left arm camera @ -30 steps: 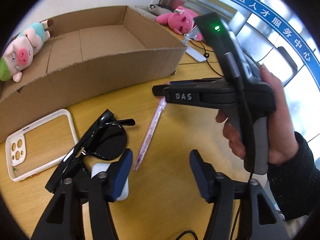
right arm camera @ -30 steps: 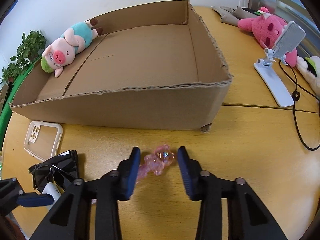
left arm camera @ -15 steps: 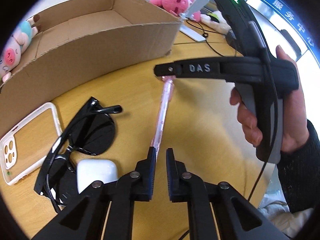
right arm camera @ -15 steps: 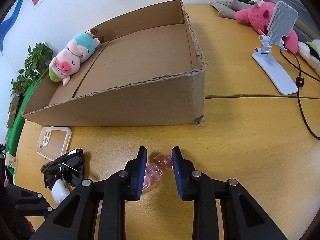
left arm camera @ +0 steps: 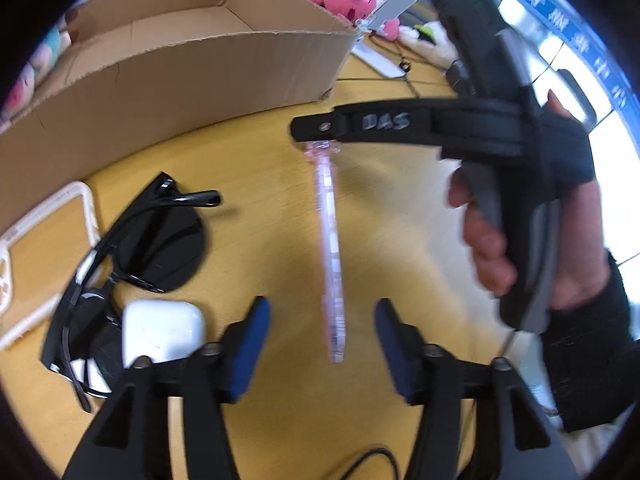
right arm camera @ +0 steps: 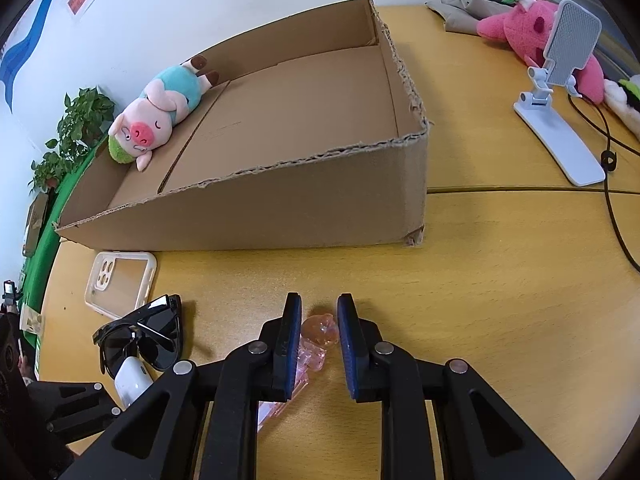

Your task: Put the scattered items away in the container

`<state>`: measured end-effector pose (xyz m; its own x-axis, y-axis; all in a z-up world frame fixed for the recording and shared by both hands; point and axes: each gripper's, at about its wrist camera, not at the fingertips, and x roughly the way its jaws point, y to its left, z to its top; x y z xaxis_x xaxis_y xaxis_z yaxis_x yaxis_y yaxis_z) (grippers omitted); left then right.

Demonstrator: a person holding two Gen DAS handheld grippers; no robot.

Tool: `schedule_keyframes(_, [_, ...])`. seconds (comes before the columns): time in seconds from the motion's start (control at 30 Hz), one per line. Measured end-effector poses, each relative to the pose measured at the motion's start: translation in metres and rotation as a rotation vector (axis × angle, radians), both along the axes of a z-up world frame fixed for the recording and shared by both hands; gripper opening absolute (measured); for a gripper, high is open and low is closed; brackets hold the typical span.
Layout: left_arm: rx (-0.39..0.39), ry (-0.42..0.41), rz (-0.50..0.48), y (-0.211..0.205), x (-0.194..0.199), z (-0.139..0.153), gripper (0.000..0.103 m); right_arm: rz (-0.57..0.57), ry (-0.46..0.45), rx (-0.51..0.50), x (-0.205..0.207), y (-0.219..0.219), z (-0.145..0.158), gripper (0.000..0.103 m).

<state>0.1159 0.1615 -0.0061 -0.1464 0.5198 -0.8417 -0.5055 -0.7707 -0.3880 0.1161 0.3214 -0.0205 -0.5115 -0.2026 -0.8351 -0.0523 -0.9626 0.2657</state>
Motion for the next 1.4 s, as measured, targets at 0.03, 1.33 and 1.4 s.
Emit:
schedule_keyframes(0.03, [0.022, -0.01, -0.006, 0.0, 0.001, 0.002, 0.062, 0.001, -0.003, 0.003, -0.001, 0.0, -0.001, 0.02])
schedule_keyframes(1.33, [0.128, 0.245, 0.218, -0.062, -0.048, 0.129, 0.0, 0.231, 0.365, -0.074, -0.073, -0.085, 0.205, 0.001])
schedule_keyframes(1.4, [0.131, 0.26, 0.236, -0.059, -0.054, 0.13, 0.0, 0.245, 0.353, -0.067, -0.088, -0.093, 0.21, 0.001])
